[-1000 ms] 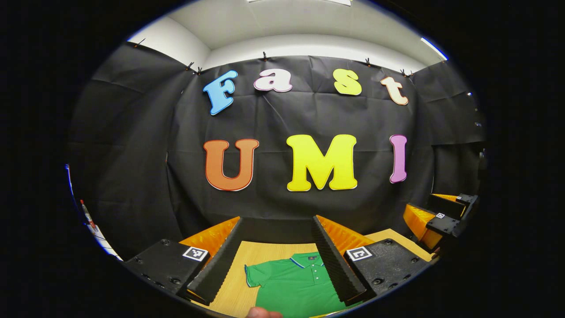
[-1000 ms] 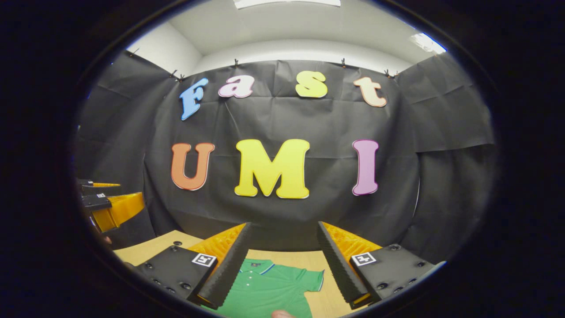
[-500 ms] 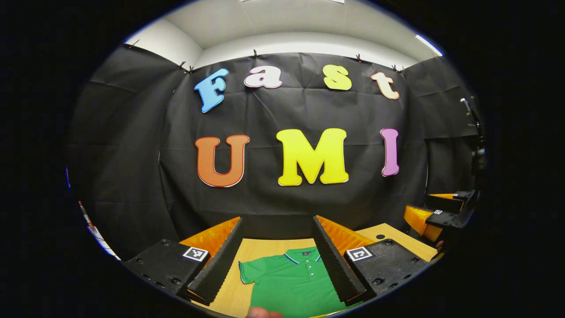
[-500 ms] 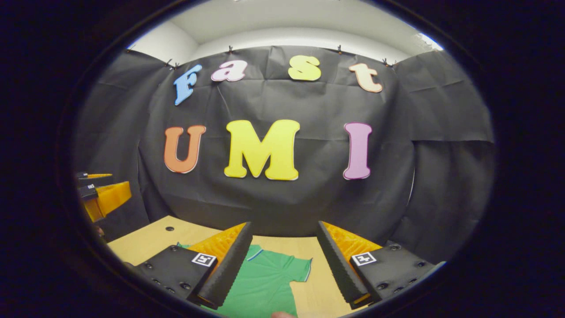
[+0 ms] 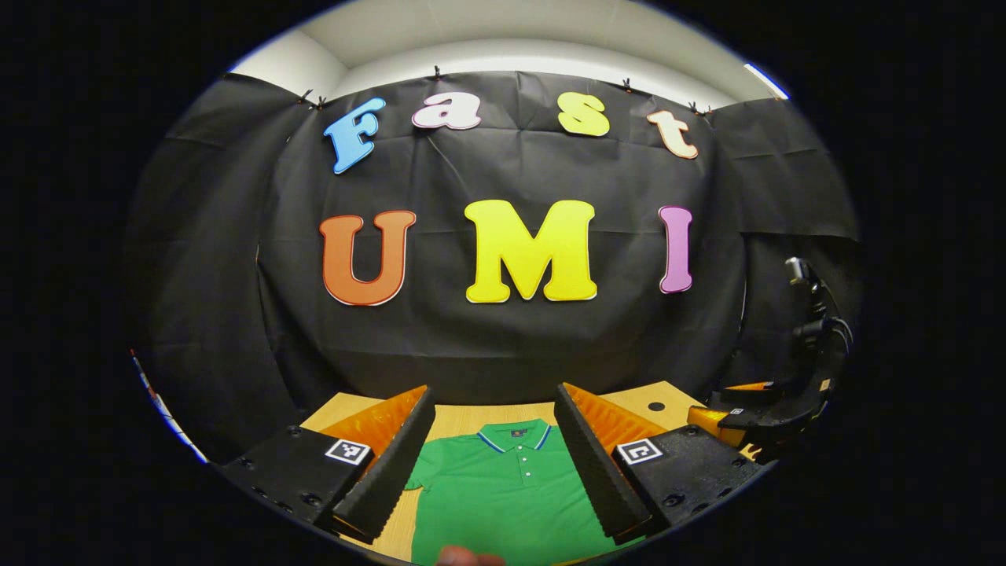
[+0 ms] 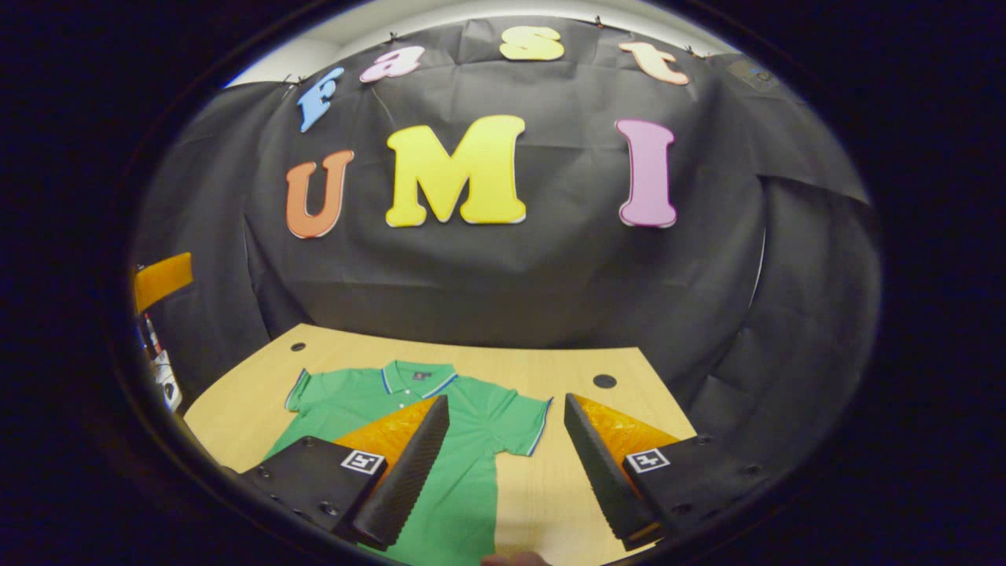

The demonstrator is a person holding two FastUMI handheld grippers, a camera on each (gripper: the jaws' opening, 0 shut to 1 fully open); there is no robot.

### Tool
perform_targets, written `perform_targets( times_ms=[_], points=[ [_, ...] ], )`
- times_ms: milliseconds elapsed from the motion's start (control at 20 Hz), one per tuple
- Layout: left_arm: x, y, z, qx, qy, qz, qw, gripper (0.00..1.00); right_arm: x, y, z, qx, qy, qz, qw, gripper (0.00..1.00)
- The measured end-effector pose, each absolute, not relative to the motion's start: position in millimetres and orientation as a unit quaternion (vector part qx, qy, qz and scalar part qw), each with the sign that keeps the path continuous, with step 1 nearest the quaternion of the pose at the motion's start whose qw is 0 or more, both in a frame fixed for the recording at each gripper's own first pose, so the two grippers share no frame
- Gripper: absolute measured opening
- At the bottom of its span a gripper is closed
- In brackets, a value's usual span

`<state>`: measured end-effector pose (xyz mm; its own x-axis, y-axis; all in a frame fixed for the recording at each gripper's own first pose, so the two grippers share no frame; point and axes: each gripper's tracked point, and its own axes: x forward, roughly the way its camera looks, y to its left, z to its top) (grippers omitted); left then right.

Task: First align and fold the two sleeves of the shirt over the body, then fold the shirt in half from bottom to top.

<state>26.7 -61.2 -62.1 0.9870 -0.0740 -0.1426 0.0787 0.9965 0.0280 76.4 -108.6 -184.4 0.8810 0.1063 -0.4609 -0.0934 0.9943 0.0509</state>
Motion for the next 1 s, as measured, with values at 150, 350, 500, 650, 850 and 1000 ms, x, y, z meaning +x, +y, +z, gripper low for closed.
perform_targets(
  times_ms=[150, 350, 500, 650, 850, 1000],
  points=[
    [27.1, -55.4, -59.7, 0.03, 0.074, -0.024, 0.997, 0.98, 103.0, -115.4, -233.7, 0.049, 0.3, 0.063, 0.951, 0.94],
    [27.9, -46.2, -69.1, 0.029, 0.092, -0.002, 0.995, 0.98, 133.7, -128.9, -288.8, 0.082, 0.359, 0.051, 0.928, 0.95],
    [26.7, -40.4, -74.8, 0.029, 0.103, 0.016, 0.994, 0.98, 158.0, -135.3, -321.1, 0.091, 0.385, 0.043, 0.918, 0.94],
    [27.7, -39.8, -76.9, 0.029, 0.108, 0.021, 0.994, 0.98, 181.6, -143.7, -346.2, 0.093, 0.405, 0.037, 0.909, 0.96],
    [30.0, -33.8, -89.9, 0.028, 0.123, 0.034, 0.991, 0.98, 214.1, -150.9, -374.5, 0.103, 0.42, 0.023, 0.902, 0.95],
    [26.7, -30.3, -101.9, 0.03, 0.139, 0.044, 0.989, 0.98, 232.8, -152.1, -392.5, 0.113, 0.423, 0.014, 0.899, 0.93]
  ],
)
